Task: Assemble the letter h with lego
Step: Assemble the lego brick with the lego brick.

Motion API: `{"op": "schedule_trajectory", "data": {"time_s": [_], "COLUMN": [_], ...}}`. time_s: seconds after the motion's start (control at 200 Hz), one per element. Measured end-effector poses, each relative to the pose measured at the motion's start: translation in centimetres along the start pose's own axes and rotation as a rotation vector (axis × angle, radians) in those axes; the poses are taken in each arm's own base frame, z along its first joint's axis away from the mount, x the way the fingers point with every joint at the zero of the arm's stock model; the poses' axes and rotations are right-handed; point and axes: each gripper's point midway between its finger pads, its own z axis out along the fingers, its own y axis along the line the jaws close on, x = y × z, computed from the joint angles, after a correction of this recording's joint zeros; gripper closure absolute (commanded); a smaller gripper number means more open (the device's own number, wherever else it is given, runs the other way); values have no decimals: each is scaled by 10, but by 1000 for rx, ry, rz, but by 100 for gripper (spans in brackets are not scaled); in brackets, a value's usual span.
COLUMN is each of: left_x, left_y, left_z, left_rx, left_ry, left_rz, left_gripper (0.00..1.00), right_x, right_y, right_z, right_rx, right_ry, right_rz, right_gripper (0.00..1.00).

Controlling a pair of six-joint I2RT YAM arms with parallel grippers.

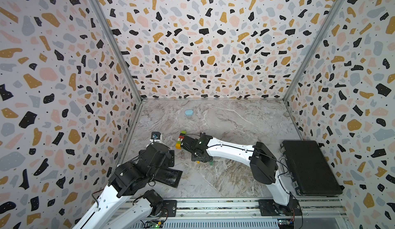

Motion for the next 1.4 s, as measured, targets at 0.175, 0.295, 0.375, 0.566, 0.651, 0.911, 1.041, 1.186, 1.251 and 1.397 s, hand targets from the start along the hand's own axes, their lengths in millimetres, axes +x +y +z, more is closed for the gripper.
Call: {"op": "schedule_trajectory", "data": {"time_s": [0.175, 0.295, 0.375, 0.566, 0.651, 0.911, 1.041, 1.186, 1.251, 1.397], "left_x": [0, 0, 0, 1, 1, 1, 1, 1, 1, 1], "left_y": [1, 1, 1, 1, 1, 1, 1, 1, 1, 1], "left_z": [-1, -2, -2, -2, -2, -3, -3, -3, -4, -4], "left_rx": [4, 4, 5, 7, 8, 13, 13, 14, 15, 17], "left_ry": [-6, -8, -9, -12, -12, -15, -15, -16, -18, -20], "left_rz": [-4, -4, -5, -6, -6, -4, -4, -3, -4, -5], "left_gripper": [1, 1, 1, 1, 1, 1, 1, 1, 1, 1], "right_x": [0, 1, 1, 1, 1, 2, 3, 4, 5, 5], "right_y": [-1, -2, -2, -2, -2, -2, -2, -3, -2, -2], "right_z": [1, 3, 3, 3, 3, 6, 6, 7, 7, 6], "right_rx": [8, 16, 17, 19, 20, 25, 29, 32, 31, 31], "right_ry": [1, 2, 1, 2, 2, 3, 6, 11, 12, 12], "right_rz": [-1, -1, -1, -2, -3, -9, -19, -29, -33, -41], "right_gripper": [100, 100, 100, 100, 100, 100, 100, 100, 100, 100]}}
